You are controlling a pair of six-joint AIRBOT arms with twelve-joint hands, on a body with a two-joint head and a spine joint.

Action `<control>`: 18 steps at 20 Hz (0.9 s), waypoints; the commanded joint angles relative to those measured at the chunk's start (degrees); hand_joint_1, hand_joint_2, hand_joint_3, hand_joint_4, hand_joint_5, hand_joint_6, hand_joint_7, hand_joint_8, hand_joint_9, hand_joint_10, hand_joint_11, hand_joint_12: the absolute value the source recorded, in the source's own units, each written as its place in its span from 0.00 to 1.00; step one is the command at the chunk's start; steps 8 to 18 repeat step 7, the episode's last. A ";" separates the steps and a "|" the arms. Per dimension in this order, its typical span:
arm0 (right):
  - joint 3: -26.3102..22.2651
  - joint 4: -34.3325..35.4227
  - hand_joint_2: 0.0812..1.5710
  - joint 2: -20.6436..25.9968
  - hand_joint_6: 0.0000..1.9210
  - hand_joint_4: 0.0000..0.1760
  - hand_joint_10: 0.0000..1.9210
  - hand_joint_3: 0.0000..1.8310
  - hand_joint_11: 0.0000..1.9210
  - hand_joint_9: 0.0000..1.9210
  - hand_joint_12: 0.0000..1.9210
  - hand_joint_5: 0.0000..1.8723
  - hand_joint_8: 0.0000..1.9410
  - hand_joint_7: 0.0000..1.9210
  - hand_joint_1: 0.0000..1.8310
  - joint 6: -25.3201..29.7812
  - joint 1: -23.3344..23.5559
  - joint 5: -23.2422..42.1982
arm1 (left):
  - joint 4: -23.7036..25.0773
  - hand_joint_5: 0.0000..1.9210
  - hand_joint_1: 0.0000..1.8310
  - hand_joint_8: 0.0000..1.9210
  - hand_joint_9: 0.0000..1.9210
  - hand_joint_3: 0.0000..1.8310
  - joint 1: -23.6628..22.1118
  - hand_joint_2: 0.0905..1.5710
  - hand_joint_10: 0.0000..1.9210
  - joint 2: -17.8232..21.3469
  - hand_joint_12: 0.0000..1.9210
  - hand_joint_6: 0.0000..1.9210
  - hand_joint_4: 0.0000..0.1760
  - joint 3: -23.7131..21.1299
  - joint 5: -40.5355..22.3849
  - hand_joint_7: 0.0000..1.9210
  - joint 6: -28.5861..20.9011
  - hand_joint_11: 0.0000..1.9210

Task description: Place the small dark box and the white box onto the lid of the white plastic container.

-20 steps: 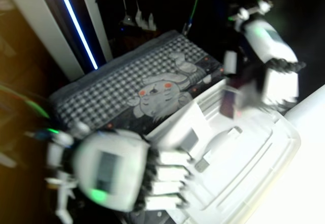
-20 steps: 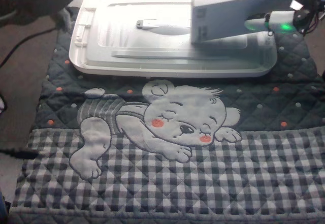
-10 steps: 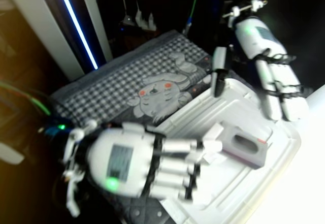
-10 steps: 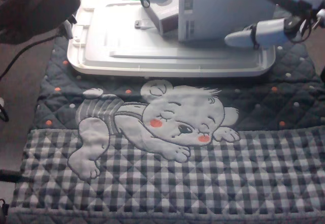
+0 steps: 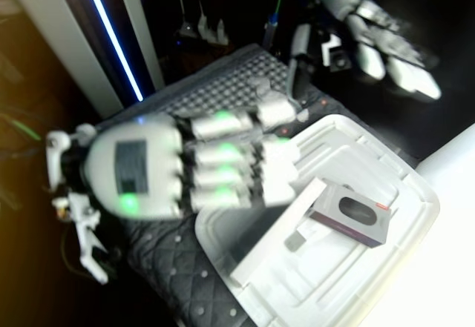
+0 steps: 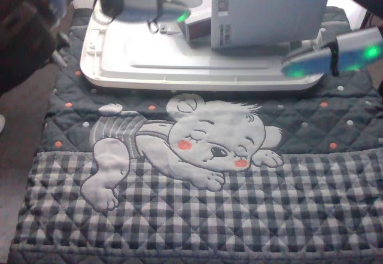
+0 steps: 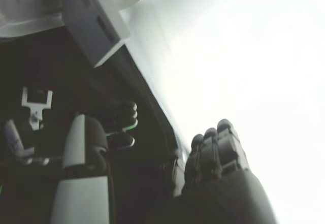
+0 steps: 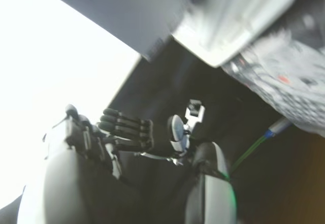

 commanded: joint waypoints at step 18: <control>-2.95 5.16 0.45 3.39 0.00 0.93 0.00 0.00 0.01 0.00 0.01 0.00 0.00 0.00 0.51 0.24 -4.28 14.86 | -0.63 0.00 0.56 0.00 0.01 0.00 5.07 0.53 0.00 5.85 0.08 0.00 0.59 -5.97 -19.70 0.00 -0.08 0.07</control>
